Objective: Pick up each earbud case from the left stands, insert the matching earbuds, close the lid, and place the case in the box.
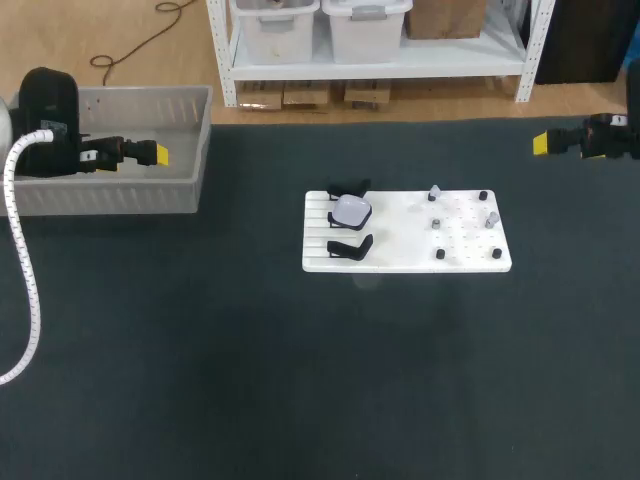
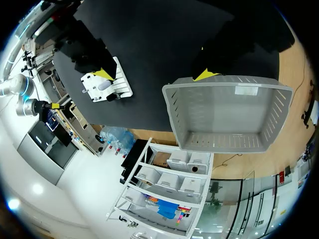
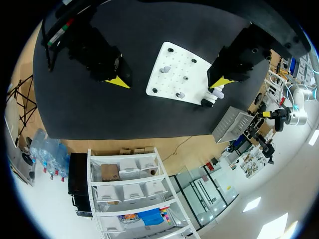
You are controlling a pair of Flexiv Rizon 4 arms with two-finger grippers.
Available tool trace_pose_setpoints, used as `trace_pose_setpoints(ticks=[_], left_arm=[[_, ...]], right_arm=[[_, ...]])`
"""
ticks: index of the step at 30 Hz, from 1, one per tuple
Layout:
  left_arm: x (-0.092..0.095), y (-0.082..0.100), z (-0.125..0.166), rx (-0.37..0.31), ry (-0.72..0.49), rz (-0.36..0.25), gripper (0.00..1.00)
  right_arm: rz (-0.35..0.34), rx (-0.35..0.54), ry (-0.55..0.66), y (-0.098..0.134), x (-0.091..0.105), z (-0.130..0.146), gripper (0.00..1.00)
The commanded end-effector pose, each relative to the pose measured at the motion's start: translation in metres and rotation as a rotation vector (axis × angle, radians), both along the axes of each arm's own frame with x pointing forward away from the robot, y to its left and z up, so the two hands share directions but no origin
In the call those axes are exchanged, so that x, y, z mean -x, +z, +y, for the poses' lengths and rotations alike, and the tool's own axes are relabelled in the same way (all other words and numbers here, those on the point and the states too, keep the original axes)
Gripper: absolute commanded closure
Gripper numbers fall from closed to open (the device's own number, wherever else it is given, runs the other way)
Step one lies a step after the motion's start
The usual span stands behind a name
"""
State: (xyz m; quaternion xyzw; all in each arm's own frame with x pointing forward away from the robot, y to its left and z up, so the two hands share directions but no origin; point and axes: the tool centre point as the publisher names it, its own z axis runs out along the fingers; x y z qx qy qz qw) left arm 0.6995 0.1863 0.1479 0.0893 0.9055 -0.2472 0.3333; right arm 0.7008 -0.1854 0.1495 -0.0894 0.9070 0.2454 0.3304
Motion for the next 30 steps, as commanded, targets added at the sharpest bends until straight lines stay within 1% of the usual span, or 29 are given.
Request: trace_pose_setpoints(ticks=[1, 3, 6, 10, 12, 15, 18, 23, 29, 30], left_arm=[[0.002, 0.002, -0.004, -0.011, -0.018, -0.003, 0.00], [0.003, 0.003, -0.008, -0.017, -0.051, -0.032, 0.00], [0.003, 0.005, -0.015, -0.017, -0.107, -0.056, 0.00], [-0.002, 0.011, -0.024, -0.013, -0.179, -0.097, 0.00], [-0.004, 0.014, -0.029, -0.030, -0.234, -0.120, 0.00], [-0.008, 0.020, -0.038, -0.055, -0.325, -0.180, 0.00], [-0.011, 0.023, -0.046, -0.069, -0.447, -0.228, 0.00], [-0.017, 0.021, -0.054, -0.084, -0.605, -0.271, 0.00], [-0.026, 0.016, -0.067, -0.086, -0.722, -0.308, 0.00], [-0.028, 0.015, -0.071, -0.098, -0.744, -0.318, 0.00]], right_arm=[[0.000, 0.001, 0.000, 0.000, 0.000, 0.000, 0.00], [0.000, 0.001, 0.000, 0.000, 0.000, 0.000, 0.00], [0.000, 0.001, 0.000, 0.000, 0.000, 0.000, 0.00], [0.000, 0.001, 0.000, 0.000, 0.000, 0.000, 0.00], [0.000, 0.001, 0.000, 0.000, 0.000, 0.000, 0.00], [0.000, 0.001, 0.000, 0.000, 0.000, 0.000, 0.00], [0.000, 0.001, 0.000, 0.000, 0.000, 0.000, 0.00], [0.000, 0.001, 0.000, 0.000, 0.000, 0.000, 0.00], [0.000, 0.001, 0.000, 0.000, 0.000, 0.000, 0.00], [0.000, 0.001, 0.000, 0.000, 0.000, 0.000, 0.00]])
